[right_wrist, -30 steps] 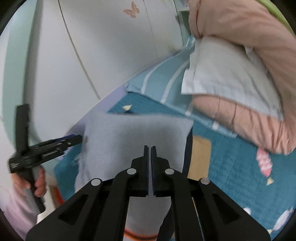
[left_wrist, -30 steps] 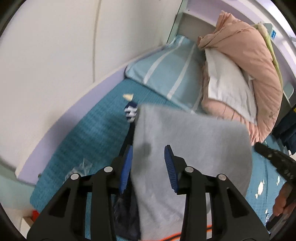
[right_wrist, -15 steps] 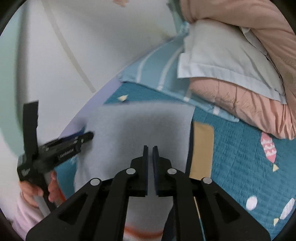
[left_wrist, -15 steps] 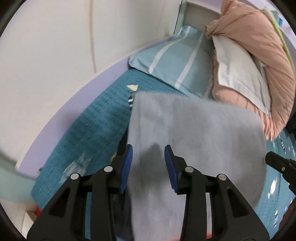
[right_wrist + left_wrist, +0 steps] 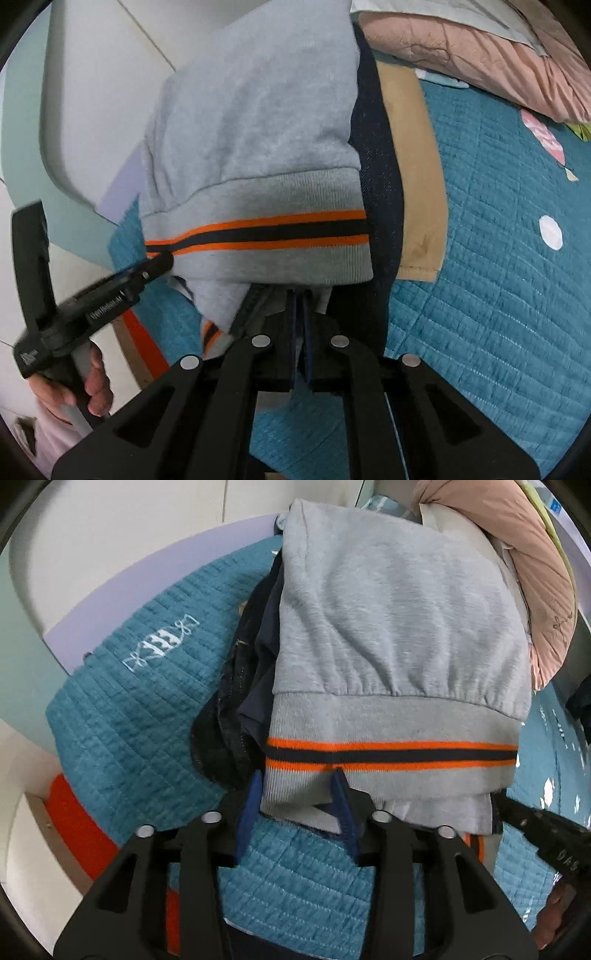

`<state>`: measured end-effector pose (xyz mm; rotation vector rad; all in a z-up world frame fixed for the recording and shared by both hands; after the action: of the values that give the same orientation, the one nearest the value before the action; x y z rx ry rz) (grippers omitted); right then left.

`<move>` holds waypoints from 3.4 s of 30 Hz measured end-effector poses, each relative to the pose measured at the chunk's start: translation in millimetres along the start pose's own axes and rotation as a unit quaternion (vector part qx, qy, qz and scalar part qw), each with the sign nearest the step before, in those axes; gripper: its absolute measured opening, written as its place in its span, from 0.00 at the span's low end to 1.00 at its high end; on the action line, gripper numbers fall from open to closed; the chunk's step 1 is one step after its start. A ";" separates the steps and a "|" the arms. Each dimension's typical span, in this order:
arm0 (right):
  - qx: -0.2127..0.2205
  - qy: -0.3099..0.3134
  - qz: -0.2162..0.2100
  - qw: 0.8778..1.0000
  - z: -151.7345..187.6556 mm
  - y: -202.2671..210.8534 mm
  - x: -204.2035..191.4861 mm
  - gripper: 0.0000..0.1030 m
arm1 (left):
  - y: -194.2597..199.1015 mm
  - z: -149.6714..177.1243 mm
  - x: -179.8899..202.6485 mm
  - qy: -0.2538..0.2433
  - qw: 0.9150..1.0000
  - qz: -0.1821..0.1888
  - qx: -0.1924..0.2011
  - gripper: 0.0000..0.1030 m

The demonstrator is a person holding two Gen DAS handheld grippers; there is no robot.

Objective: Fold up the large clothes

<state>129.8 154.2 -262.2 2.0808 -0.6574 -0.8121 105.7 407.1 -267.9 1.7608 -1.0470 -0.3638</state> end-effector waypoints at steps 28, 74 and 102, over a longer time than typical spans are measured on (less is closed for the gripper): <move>0.208 0.022 0.204 0.956 70.7 190.8 4.5 0.92 | 128.9 90.4 117.6 -0.062 0.995 -0.020 0.082 0.88; 0.403 0.005 0.319 0.858 241.6 349.2 18.8 0.93 | 279.5 248.6 222.3 -0.138 0.955 0.037 0.262 0.95; 0.418 0.026 0.336 0.844 256.3 359.4 14.0 0.93 | 288.6 248.6 218.8 -0.135 0.952 0.059 0.269 0.95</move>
<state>-110.2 -177.8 -97.2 2.2963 -1.8212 -0.0240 -70.6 51.9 -79.0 2.1536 -1.5506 -0.2608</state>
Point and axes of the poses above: each gripper's, at about its wrist camera, not at the fingertips, and y roughly against the way its jaws point, x to its right, z to its underside, the point moved 1 cm from there along -y, roughly the way its jaws point, and after that the axes turned 10 degrees about y, right-handed, at the moved point
